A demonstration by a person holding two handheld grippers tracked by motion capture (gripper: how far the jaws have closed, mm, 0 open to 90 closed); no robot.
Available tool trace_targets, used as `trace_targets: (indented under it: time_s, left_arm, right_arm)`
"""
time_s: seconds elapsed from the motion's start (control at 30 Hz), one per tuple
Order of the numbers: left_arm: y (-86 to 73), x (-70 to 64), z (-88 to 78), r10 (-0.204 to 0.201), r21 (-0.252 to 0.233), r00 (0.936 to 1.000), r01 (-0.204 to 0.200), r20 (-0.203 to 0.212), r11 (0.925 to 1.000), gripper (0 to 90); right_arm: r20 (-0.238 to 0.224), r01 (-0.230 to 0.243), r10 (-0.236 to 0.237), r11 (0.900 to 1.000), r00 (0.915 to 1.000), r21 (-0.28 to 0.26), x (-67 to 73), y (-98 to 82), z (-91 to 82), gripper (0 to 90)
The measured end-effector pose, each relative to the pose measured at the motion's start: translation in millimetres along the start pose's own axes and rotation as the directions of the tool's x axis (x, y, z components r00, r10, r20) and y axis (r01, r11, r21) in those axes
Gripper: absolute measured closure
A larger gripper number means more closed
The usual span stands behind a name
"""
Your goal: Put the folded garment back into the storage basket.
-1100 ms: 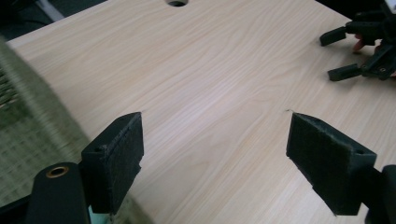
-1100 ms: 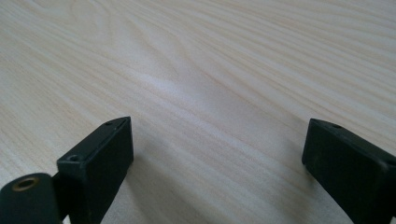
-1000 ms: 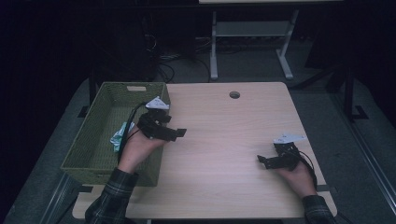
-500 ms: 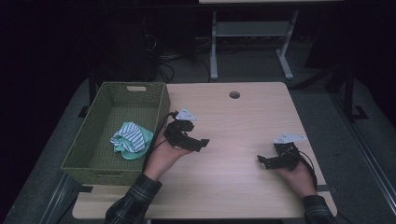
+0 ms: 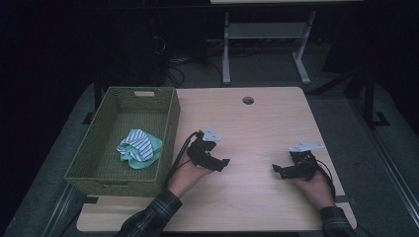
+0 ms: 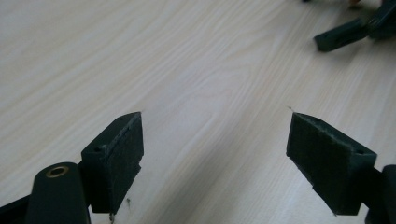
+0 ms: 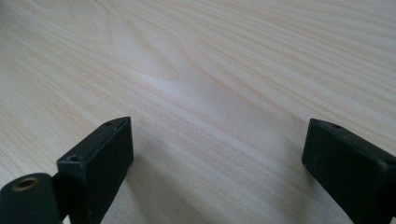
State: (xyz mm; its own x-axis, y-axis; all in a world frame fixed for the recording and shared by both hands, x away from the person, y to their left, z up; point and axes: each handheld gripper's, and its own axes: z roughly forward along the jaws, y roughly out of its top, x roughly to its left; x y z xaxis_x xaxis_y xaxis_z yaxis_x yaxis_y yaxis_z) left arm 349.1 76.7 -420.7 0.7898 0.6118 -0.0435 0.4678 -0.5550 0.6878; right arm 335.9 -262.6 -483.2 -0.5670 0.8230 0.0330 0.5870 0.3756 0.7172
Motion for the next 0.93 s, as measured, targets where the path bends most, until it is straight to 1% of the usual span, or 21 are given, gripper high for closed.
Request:
trace_targets:
  time_s: [0.07, 0.1, 0.13, 0.27, 0.4, 0.5, 0.57, 0.63, 0.67, 0.93]
  left_arm:
    - [-5.0, 0.7, 6.8, 0.0, 0.013, 1.0, 0.0, -0.003, 0.9999, 18.3]
    - [-7.2, 1.4, 9.8, 0.003, 0.027, 1.0, -0.003, -0.007, 0.9996, 18.3]
    - [-9.8, 1.8, 13.8, -0.003, 0.031, 0.9999, 0.003, -0.011, 0.9995, 18.3]
    - [-14.9, 4.4, 22.9, 0.005, 0.057, 0.9998, -0.004, -0.02, 0.9983, 18.3]
    - [-18.4, 4.8, 28.6, 0.008, 0.075, 0.9997, -0.006, -0.022, 0.9972, 18.3]
    - [-19.8, 5.5, 31.8, 0.035, 0.102, 0.999, -0.031, -0.03, 0.9943, 18.0]
    - [-21.6, 4.8, 34.5, 0.028, 0.111, 0.9992, -0.024, -0.03, 0.9935, 17.9]
    - [-23.7, 5.0, 36.5, 0.033, 0.125, 0.9991, -0.029, -0.028, 0.9918, 17.9]
    - [-24.6, 4.1, 36.9, 0.04, 0.122, 0.9987, -0.036, -0.033, 0.9919, 16.9]
    - [-25.8, 2.8, 36.5, 0.035, 0.117, 0.9988, -0.031, -0.034, 0.9926, 16.7]
  right_arm:
    - [0.0, 0.0, 0.0, 1.0, 1.0, 0.0, 0.0, 0.0, 0.0, 8.4]
    - [0.0, 0.0, 0.0, 1.0, 1.0, 0.0, 0.0, 0.0, 0.0, 8.4]
    - [-0.001, 0.001, -0.001, 1.0, 1.0, 0.0, -0.1, 0.0, 0.0, 8.4]
    - [0.0, 0.002, -0.002, 1.0, 1.0, -0.001, -0.2, 0.0, 0.0, 8.4]
    - [0.0, 0.001, -0.001, 1.0, 1.0, -0.001, -0.1, 0.0, 0.0, 8.4]
    - [-0.001, 0.0, 0.0, 1.0, 1.0, 0.0, -0.1, 0.0, 0.0, 8.4]
    - [-0.001, 0.0, 0.0, 1.0, 1.0, 0.0, 0.0, 0.0, 0.0, 8.4]
    - [-0.001, -0.001, 0.001, 1.0, 1.0, 0.0, 0.0, 0.0, 0.0, 8.4]
    - [-0.001, 0.0, 0.0, 1.0, 1.0, 0.0, 0.0, 0.0, 0.0, 8.4]
    - [-0.001, 0.0, 0.0, 1.0, 1.0, 0.0, 0.0, 0.0, 0.0, 8.4]
